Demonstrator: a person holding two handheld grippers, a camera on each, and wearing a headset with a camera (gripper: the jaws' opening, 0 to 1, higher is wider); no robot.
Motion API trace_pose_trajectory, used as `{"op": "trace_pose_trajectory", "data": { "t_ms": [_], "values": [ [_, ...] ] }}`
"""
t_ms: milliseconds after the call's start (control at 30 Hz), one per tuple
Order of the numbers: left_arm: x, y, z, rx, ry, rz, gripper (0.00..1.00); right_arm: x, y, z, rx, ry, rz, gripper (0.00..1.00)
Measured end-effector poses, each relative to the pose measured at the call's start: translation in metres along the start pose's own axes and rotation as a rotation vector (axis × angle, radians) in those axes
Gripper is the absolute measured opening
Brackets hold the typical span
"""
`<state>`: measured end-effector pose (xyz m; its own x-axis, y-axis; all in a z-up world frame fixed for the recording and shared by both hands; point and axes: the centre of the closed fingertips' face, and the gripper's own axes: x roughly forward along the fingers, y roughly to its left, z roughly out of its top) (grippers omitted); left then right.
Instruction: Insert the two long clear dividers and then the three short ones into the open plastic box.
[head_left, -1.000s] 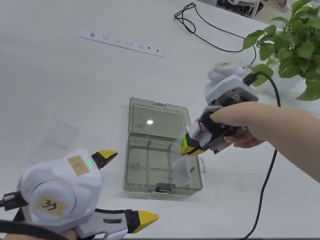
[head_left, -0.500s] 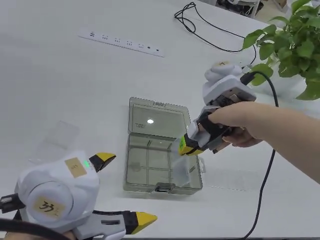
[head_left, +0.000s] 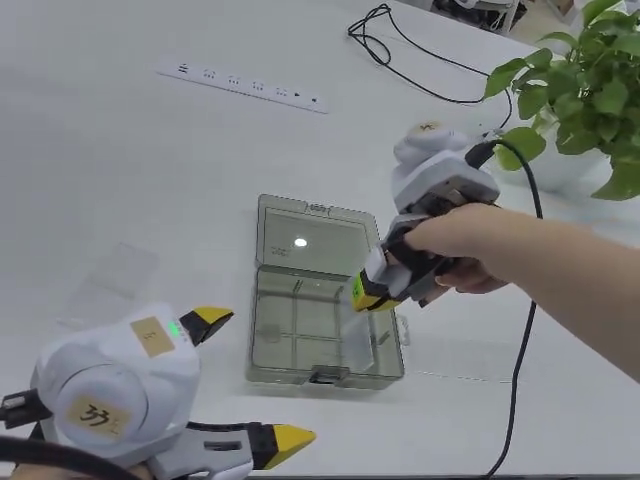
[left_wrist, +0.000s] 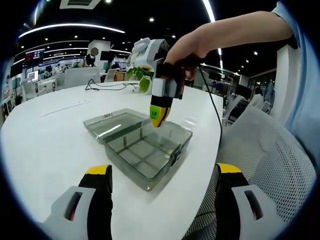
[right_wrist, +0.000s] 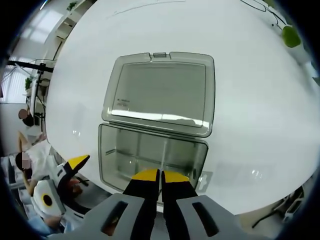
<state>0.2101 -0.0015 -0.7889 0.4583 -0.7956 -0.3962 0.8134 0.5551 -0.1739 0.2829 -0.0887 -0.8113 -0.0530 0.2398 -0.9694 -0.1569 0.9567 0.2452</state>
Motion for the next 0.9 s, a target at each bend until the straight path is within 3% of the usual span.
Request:
{"op": "trace_pose_trajectory", "data": {
  "t_ms": [233, 600, 900],
  "values": [
    [-0.002, 0.002, -0.002, -0.002, 0.006, 0.005, 0.85, 0.002, 0.003, -0.004, -0.012, -0.003, -0.011, 0.02],
    [-0.003, 0.003, -0.002, -0.006, 0.009, 0.008, 0.84, 0.014, -0.003, 0.003, -0.03, -0.029, -0.034, 0.03],
    [-0.003, 0.003, -0.002, -0.007, 0.008, 0.011, 0.84, 0.013, -0.003, 0.003, -0.03, -0.039, -0.021, 0.03]
  ]
}}
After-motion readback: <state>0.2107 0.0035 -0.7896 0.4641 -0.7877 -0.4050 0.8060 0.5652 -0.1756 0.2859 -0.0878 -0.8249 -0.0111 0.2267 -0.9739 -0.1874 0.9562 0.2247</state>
